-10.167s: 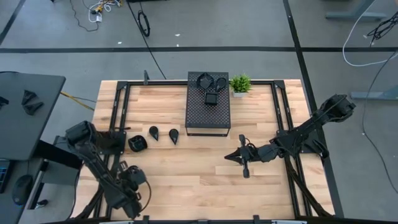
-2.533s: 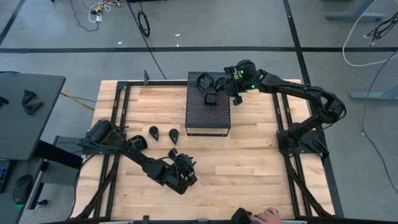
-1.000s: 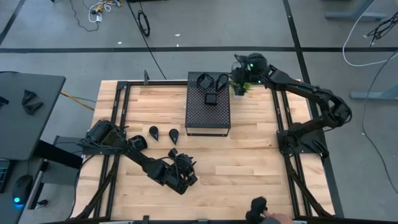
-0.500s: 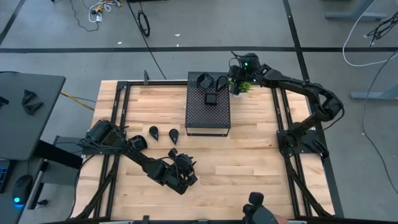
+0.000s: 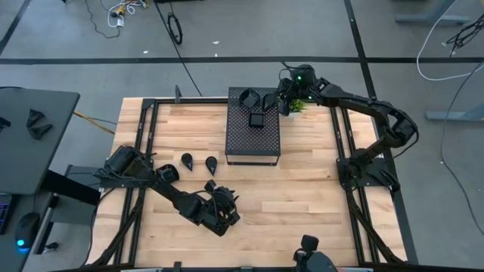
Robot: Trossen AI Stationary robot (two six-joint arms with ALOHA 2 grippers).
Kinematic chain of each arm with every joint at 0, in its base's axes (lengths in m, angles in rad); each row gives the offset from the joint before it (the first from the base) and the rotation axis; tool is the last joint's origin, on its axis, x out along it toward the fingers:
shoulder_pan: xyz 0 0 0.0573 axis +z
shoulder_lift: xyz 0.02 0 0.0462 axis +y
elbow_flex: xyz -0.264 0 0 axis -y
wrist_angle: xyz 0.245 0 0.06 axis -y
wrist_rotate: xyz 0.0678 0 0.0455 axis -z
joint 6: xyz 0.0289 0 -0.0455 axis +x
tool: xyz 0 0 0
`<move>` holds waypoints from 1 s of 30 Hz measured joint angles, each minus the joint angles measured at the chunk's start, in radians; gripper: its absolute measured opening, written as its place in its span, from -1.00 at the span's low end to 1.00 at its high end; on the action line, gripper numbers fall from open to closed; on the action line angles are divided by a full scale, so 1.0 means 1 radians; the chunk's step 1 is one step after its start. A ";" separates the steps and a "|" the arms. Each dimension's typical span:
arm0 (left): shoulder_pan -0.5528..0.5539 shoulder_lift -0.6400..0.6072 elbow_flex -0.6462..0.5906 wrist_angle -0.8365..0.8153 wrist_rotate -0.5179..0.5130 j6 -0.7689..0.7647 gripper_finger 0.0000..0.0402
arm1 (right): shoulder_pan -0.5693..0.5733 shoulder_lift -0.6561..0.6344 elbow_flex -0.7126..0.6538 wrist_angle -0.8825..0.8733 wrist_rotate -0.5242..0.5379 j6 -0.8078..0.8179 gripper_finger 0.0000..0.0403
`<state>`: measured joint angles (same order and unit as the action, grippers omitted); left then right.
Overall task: Pick & Place Mini shaped plates
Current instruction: Stack the black drop-shaped plate on top of the black drop-shaped plate on the shelf, then stack the black leaf-shaped plate on top of the black leaf-shaped plate on the shelf
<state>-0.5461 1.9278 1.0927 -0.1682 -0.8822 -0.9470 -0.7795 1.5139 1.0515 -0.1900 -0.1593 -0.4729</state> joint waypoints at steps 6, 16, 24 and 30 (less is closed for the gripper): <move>0.000 0.000 0.000 0.000 0.000 -0.001 -0.42 | 0.001 0.000 0.000 -0.011 -0.084 0.002 -0.98; 0.000 0.000 0.000 0.000 0.000 -0.001 -0.42 | 0.029 -0.076 0.000 -0.017 0.012 0.002 -0.98; -0.002 -0.014 0.000 -0.034 0.110 0.089 -0.42 | 0.267 -0.262 0.000 -0.205 0.009 0.099 -0.99; -0.025 -0.120 0.059 -0.342 0.236 0.019 -0.42 | 0.612 -0.372 -0.033 -0.250 0.009 0.197 -0.99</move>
<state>-0.5706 1.8076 1.1518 -0.5103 -0.6466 -0.9277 -0.1678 1.1418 1.0190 -0.4404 -0.1501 -0.2756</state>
